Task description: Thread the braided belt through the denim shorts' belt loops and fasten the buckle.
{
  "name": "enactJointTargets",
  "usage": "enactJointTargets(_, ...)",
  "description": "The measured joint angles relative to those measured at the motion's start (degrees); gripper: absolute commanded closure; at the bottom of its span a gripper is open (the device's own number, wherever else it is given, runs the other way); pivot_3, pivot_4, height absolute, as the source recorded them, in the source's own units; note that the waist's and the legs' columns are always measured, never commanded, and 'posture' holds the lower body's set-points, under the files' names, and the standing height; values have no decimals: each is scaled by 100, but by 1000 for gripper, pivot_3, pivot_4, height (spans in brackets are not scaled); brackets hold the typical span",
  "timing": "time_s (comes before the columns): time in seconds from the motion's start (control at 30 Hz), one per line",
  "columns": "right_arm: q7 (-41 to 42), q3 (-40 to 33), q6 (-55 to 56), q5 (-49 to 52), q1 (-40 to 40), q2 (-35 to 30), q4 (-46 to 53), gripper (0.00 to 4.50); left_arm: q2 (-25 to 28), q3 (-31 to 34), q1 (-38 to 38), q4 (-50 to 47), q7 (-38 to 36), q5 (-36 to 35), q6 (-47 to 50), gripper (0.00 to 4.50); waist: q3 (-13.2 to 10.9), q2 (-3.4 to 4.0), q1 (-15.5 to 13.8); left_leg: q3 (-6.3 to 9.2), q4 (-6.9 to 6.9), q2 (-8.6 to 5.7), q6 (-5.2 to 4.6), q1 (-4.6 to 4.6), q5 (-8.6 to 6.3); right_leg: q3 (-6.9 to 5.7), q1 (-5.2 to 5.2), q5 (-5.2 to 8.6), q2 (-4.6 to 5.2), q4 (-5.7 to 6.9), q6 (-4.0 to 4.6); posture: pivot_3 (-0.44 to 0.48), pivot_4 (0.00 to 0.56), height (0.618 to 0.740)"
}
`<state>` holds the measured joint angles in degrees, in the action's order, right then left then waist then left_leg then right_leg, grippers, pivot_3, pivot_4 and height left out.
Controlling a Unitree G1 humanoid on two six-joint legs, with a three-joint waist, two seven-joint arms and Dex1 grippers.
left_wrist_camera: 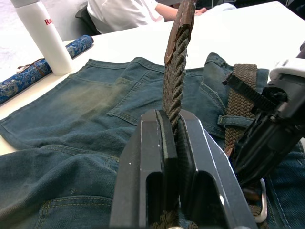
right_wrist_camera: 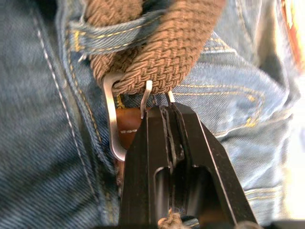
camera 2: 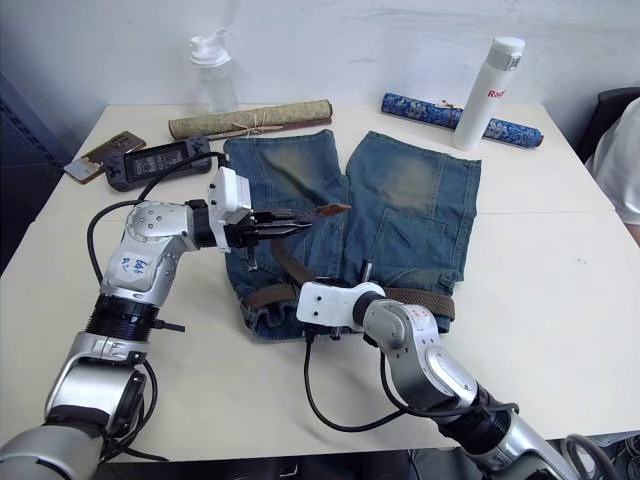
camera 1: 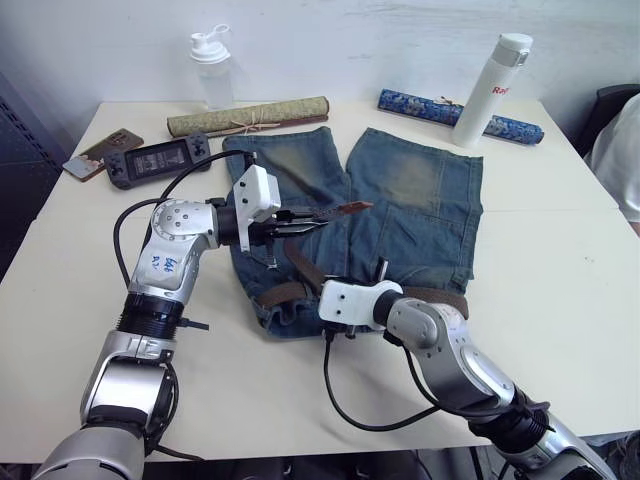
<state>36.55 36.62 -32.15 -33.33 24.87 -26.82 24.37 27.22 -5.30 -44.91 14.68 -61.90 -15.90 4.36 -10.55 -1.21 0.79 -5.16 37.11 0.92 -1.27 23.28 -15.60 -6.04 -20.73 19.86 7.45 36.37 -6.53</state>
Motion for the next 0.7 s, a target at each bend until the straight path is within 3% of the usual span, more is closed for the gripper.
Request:
enactJointTargets(0.3,571,206,809,-518,348,-63,-424,4421,-636,-56,-670,455,66,78,-75,4500,1,-2,71,0,2,0,1,-5,1,-5,7,0,-2,-1,0,0,150,717)
enactJointTargets(0.5,754,190,1168,-793,388,-45,-538,4421,-1281,-256,-1244,1317,241,335,-192,4500,3,-4,73,-1,3,0,1,-11,1,-7,11,0,-4,0,-1,0,150,717)
enactJointTargets(0.7,770,169,1397,-895,402,-58,-612,4421,-1549,-303,-1470,1756,267,438,-200,4500,3,-4,79,-4,3,1,1,-11,1,-7,10,0,-4,2,-1,0,150,717)
